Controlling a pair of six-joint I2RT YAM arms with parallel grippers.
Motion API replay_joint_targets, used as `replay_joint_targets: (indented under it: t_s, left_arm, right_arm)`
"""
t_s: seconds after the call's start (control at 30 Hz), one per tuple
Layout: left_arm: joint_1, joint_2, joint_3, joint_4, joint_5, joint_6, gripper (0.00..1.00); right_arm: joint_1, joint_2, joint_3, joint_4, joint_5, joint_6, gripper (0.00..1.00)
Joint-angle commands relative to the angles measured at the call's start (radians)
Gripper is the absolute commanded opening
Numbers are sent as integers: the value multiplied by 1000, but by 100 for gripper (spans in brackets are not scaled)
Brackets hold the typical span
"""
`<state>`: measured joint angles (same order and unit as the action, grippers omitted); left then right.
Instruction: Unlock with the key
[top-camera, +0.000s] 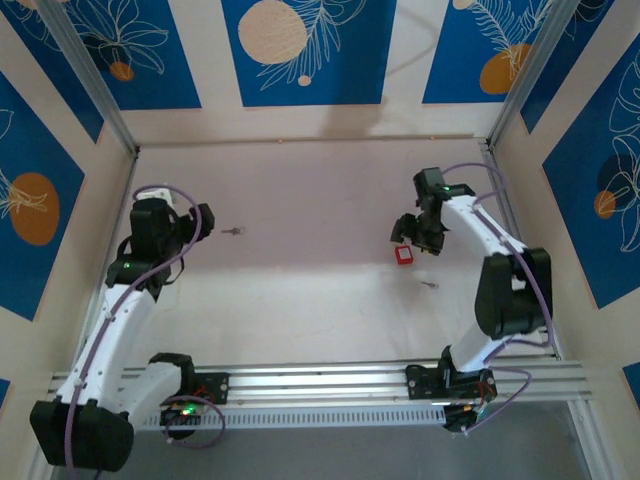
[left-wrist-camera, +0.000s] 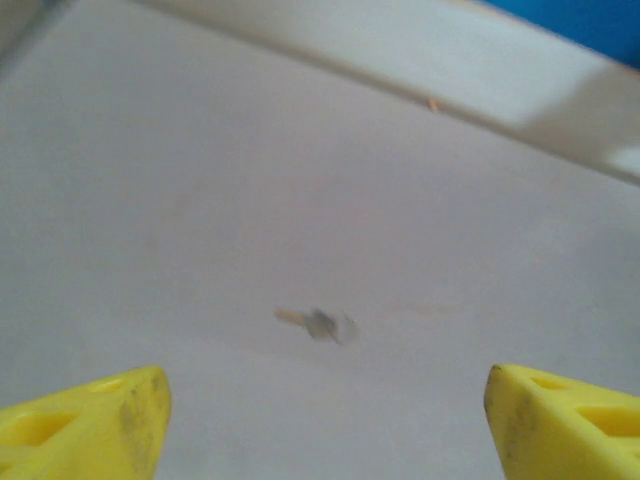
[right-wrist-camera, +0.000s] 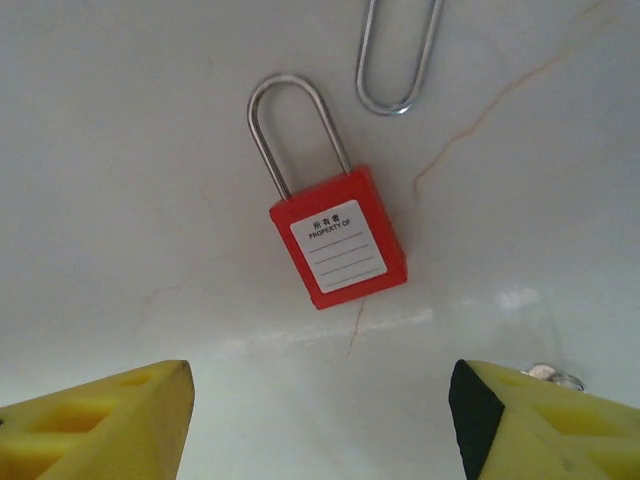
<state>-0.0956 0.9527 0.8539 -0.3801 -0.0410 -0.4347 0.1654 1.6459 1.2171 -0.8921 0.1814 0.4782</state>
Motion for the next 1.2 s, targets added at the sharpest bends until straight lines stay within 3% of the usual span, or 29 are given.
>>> replay_joint_targets:
  t_s: [0.0, 0.43, 0.67, 0.8, 1.0, 1.17]
  left_arm:
    - [5, 14, 22, -71, 197, -34, 79]
    - [5, -31, -46, -99, 227, -4, 77]
    - [5, -4, -35, -86, 268, -15, 76]
    - [5, 1, -33, -86, 277, -16, 76]
    - [5, 1, -41, -81, 282, -25, 75]
    - [4, -9, -44, -86, 283, -27, 75]
  right_arm:
    - [20, 61, 58, -58, 55, -59, 70]
    - [29, 210, 73, -30, 26, -90, 67]
    - [41, 238, 86, -24, 7, -101, 58]
    - [64, 238, 99, -32, 21, -97, 52]
    - [155, 245, 110, -40, 134, -99, 50]
    - [193, 249, 101, -29, 133, -92, 50]
